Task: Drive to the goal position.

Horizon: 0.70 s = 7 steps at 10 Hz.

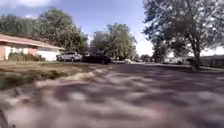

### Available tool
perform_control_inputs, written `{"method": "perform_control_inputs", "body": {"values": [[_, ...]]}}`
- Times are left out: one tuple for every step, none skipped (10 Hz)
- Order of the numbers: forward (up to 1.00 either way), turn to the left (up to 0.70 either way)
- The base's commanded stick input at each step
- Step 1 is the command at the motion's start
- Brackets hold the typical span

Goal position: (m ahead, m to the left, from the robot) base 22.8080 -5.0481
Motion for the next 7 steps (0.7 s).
{"method": "perform_control_inputs", "body": {"values": [[1.0, 0.0], [1.0, 0.0], [1.0, 0.0], [1.0, 0.0], [1.0, 0.0], [1.0, 0.0], [1.0, 0.0]]}}
